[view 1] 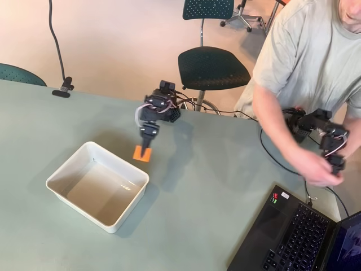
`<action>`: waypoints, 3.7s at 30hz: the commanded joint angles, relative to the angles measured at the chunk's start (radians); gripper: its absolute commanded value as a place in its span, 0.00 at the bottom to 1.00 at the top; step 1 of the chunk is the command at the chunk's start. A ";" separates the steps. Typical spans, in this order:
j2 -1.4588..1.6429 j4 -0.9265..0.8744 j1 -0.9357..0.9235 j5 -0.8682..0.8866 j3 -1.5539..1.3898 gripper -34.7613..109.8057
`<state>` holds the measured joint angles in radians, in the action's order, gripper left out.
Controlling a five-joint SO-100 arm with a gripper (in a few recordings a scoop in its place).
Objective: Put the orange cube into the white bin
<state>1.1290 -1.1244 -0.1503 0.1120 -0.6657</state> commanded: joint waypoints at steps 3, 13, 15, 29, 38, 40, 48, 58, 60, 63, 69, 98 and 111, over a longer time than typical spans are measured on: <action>-0.101 0.106 -0.057 -0.009 0.094 0.43; -0.114 0.095 -0.064 -0.006 0.084 0.61; -0.112 0.081 -0.061 -0.002 0.084 0.61; 0.334 -0.503 0.198 0.035 0.083 0.61; 0.574 -0.594 0.212 0.135 -0.098 0.61; 0.681 -0.592 0.207 0.129 -0.239 0.61; 1.180 -0.325 0.153 0.137 -1.074 0.61; 1.706 0.287 0.163 0.150 -2.052 0.61; 1.709 0.287 0.160 0.150 -2.114 0.61; 1.709 0.287 0.158 0.150 -2.164 0.60; 1.724 0.288 0.155 0.150 -2.261 0.45; 1.713 0.210 0.161 0.141 -2.299 0.22; 1.713 0.210 0.158 0.141 -2.299 0.22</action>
<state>2.8471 -0.9112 0.0107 0.2546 -2.9698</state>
